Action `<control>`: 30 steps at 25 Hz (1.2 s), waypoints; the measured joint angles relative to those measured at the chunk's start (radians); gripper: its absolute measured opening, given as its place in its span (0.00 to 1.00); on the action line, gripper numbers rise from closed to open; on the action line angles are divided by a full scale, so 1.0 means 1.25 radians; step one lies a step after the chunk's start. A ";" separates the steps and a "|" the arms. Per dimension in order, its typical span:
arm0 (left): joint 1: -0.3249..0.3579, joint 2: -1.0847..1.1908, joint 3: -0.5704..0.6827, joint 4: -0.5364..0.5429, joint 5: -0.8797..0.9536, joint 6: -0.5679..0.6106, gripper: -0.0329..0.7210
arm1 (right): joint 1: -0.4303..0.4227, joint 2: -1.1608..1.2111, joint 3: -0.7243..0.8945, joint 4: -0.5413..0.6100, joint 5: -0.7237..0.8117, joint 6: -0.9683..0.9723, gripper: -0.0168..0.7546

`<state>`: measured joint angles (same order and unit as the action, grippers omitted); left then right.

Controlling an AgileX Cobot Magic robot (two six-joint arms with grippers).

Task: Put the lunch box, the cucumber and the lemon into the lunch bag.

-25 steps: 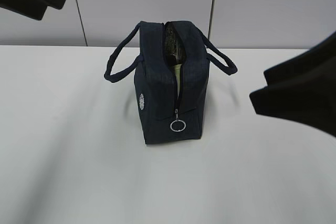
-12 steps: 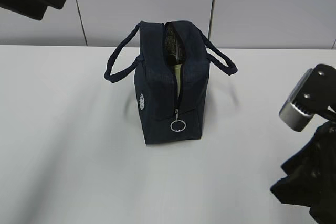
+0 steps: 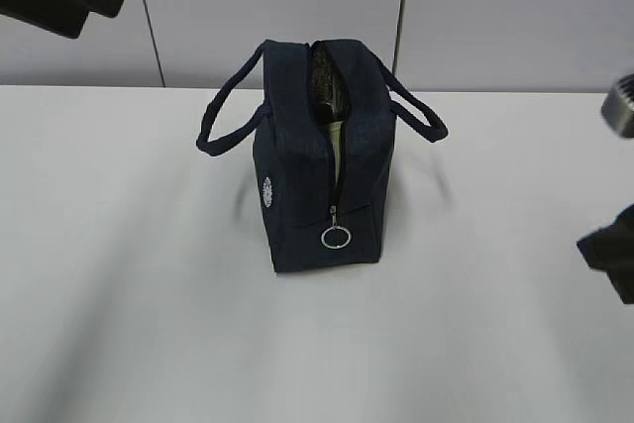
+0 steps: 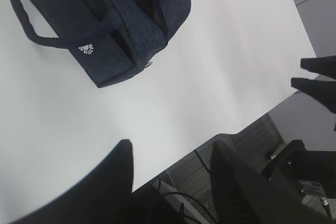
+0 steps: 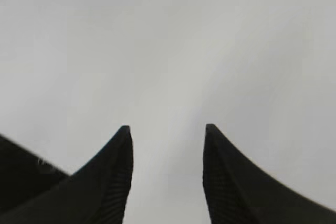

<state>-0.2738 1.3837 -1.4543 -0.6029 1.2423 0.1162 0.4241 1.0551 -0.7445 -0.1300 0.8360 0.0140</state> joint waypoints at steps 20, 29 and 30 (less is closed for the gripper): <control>0.000 0.000 0.000 0.000 0.000 0.000 0.48 | 0.003 -0.063 0.246 0.052 -0.563 -0.087 0.45; 0.000 0.000 0.000 0.007 0.000 0.000 0.48 | 0.107 0.113 0.246 -0.028 -0.733 -0.091 0.45; 0.000 0.000 0.000 0.014 0.000 0.000 0.48 | 0.107 0.129 0.246 -0.028 -0.759 -0.089 0.45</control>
<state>-0.2738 1.3837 -1.4543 -0.5855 1.2423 0.1162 0.5581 1.2163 -0.4375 -0.1647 -0.1129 -0.0979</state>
